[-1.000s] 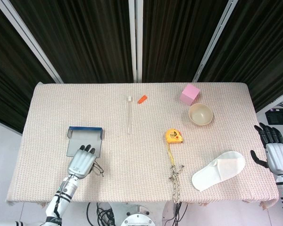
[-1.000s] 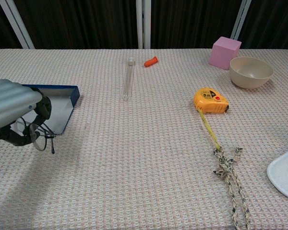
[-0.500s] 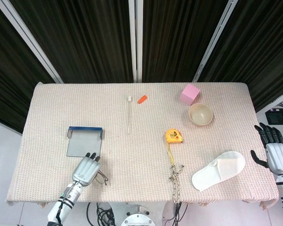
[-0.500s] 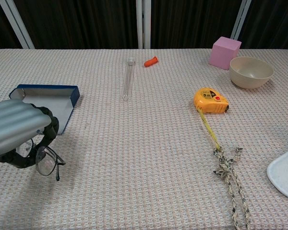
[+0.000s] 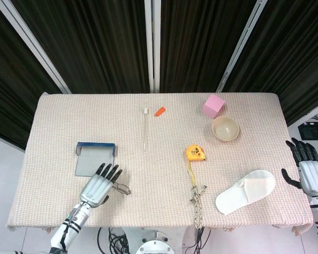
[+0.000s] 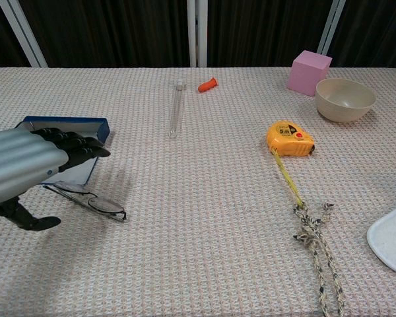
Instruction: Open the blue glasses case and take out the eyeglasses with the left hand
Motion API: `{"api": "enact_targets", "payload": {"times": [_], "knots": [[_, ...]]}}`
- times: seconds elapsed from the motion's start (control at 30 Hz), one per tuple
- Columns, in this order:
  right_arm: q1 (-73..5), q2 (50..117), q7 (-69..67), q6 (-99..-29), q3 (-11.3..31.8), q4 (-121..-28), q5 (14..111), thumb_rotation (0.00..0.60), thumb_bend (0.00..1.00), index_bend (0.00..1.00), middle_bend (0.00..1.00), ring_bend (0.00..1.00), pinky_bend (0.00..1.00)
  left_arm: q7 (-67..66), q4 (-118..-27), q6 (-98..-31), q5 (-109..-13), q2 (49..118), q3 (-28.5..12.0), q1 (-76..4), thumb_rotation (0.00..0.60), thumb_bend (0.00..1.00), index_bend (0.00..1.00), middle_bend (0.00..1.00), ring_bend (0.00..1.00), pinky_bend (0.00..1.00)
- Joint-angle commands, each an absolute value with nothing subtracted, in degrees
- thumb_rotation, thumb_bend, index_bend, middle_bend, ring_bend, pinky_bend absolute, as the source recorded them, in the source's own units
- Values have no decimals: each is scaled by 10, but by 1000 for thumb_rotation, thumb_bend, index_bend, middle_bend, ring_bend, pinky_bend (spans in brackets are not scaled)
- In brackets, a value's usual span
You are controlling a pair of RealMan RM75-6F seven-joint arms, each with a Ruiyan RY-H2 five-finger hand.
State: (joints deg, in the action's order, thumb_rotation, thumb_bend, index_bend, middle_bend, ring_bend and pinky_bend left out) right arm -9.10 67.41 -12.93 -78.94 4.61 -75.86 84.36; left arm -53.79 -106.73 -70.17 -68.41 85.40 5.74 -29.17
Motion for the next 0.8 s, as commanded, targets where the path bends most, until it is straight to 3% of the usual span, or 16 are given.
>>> {"api": "enact_targets", "payload": {"times": [0.03,0.3,0.53,0.8], "knots": [[-91,674,-129,-790,47,-759,843,600,329,0,0,0,0,-537,-1078,-714,-692,843,47,-291,600,225,0,0,0,87],[-91,672,-128,-792,48,-763,843,600,329,0,0,0,0,-502,-1101,-804,-726,778,3,-263,600,231,0,0,0,76],[-90,669,-121,-798,50,-774,842,600,329,0,0,0,0,-389,-1062,-890,-727,712,-38,-207,600,243,0,0,0,57],[-88,669,-98,-796,51,-786,834,600,327,0,0,0,0,-215,-1030,-869,-700,636,-36,-153,600,232,2,0,0,18]]}}
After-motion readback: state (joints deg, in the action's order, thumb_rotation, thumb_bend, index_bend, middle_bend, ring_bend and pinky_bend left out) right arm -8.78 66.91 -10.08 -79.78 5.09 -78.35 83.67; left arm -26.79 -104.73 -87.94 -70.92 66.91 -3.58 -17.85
